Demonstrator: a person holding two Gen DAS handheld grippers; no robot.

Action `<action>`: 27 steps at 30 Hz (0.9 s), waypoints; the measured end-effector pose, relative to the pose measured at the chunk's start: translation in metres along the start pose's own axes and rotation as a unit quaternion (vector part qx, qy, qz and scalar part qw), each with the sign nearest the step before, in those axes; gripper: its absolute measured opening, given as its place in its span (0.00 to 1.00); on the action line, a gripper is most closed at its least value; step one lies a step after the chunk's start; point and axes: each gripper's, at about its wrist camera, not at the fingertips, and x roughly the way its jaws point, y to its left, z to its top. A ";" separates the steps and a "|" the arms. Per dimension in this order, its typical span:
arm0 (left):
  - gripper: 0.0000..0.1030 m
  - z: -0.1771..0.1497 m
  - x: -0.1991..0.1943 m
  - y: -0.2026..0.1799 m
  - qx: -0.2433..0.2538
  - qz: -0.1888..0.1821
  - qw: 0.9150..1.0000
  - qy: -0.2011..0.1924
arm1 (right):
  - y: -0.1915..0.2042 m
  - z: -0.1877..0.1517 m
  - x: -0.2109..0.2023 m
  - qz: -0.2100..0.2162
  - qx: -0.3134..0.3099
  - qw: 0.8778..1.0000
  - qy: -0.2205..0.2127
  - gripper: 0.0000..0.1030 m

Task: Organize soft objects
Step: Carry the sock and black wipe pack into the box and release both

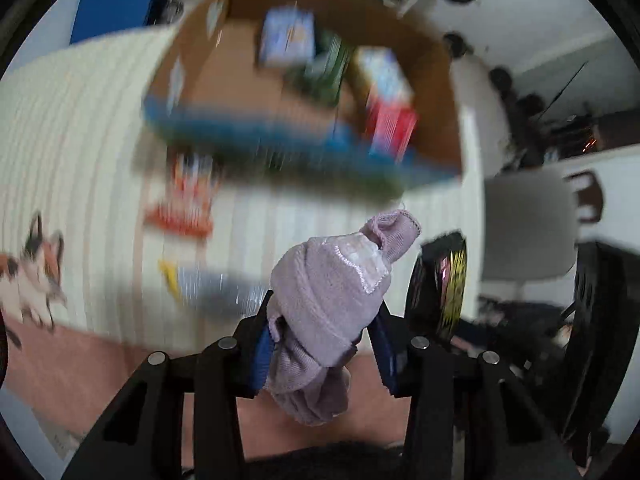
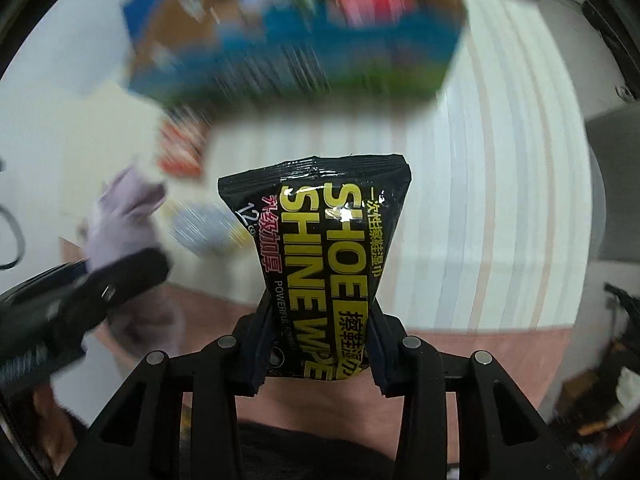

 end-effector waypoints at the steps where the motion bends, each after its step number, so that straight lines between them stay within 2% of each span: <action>1: 0.39 0.022 -0.007 0.000 -0.002 -0.003 1.000 -0.009 | 0.003 0.019 -0.019 0.016 -0.002 1.000 -0.015 0.41; 2: 0.39 0.040 -0.014 0.006 -0.004 -0.003 1.000 -0.017 | 0.004 0.037 -0.030 0.026 -0.002 0.999 -0.025 0.41; 3: 0.39 0.076 -0.018 0.010 -0.004 0.000 1.000 -0.024 | 0.011 0.047 -0.035 0.026 -0.005 0.999 -0.034 0.41; 4: 0.39 0.098 -0.023 0.010 -0.005 0.004 1.000 -0.030 | 0.016 0.063 -0.042 0.024 -0.008 0.999 -0.047 0.41; 5: 0.39 0.120 -0.023 0.012 -0.010 0.006 0.999 -0.031 | 0.032 0.067 -0.034 0.022 -0.008 0.998 -0.058 0.41; 10: 0.39 0.189 0.008 0.028 -0.027 0.016 0.999 0.010 | 0.053 0.150 -0.012 0.014 0.012 0.998 -0.063 0.41; 14: 0.39 0.210 0.044 0.049 -0.041 0.020 0.998 0.051 | 0.058 0.186 0.024 0.000 0.028 0.999 -0.041 0.41; 15: 0.39 0.214 0.055 0.053 -0.046 0.015 0.997 0.066 | 0.054 0.180 0.025 -0.003 0.031 0.999 -0.035 0.41; 18: 0.39 0.218 0.088 0.067 -0.072 -0.001 0.992 0.104 | 0.051 0.185 0.063 -0.025 0.031 0.999 -0.014 0.41; 22: 0.41 0.215 0.124 0.071 -0.066 -0.015 0.986 0.149 | 0.045 0.194 0.106 -0.045 0.035 0.998 0.021 0.41; 25: 0.46 0.209 0.136 0.076 -0.077 -0.011 0.983 0.166 | 0.038 0.196 0.130 -0.055 0.037 0.997 0.049 0.48; 26: 0.52 0.208 0.136 0.077 -0.073 -0.004 0.984 0.165 | 0.037 0.196 0.133 -0.056 0.036 0.997 0.050 0.52; 27: 0.58 0.209 0.134 0.076 -0.066 0.005 0.985 0.160 | 0.035 0.196 0.133 -0.060 0.037 0.996 0.047 0.52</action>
